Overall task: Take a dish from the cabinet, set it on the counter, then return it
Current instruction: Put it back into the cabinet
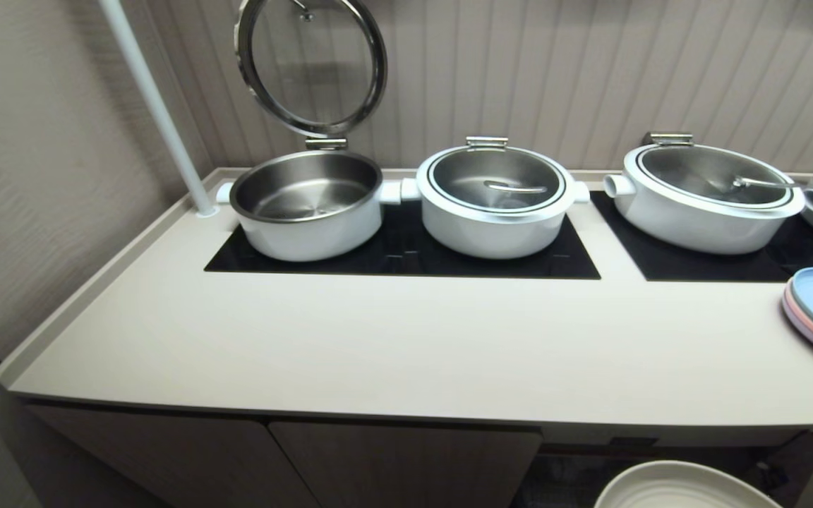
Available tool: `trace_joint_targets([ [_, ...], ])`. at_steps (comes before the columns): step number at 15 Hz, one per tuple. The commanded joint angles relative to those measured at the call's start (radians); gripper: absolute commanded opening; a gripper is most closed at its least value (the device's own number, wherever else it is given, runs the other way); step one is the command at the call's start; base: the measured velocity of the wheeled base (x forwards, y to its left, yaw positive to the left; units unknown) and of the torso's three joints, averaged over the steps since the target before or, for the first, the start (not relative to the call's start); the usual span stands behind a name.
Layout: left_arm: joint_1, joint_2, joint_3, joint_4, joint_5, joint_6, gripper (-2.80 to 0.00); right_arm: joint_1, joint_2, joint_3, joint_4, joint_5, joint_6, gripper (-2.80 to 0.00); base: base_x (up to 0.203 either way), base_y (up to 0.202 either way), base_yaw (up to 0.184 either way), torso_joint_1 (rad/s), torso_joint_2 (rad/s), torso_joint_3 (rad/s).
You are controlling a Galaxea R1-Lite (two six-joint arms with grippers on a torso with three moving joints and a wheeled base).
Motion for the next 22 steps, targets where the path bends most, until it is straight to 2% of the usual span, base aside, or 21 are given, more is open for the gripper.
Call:
trace_joint_targets([
  [1, 0.0, 0.0, 0.0, 0.0, 0.0, 0.0, -2.8, 0.0, -0.002, 0.002, 0.008, 0.002, 0.006, -2.8, 0.0, 0.0, 0.0, 0.0, 0.0, 0.0],
  [8, 0.0, 0.0, 0.0, 0.0, 0.0, 0.0, -2.8, 0.0, 0.001, 0.005, 0.008, 0.002, 0.013, -2.8, 0.0, 0.0, 0.0, -0.051, 0.1, 0.057],
  [22, 0.0, 0.0, 0.0, 0.0, 0.0, 0.0, -2.8, 0.003, 0.002, 0.011, 0.01, 0.002, 0.025, -2.8, 0.0, 0.0, 0.0, -0.134, 0.29, 0.151],
])
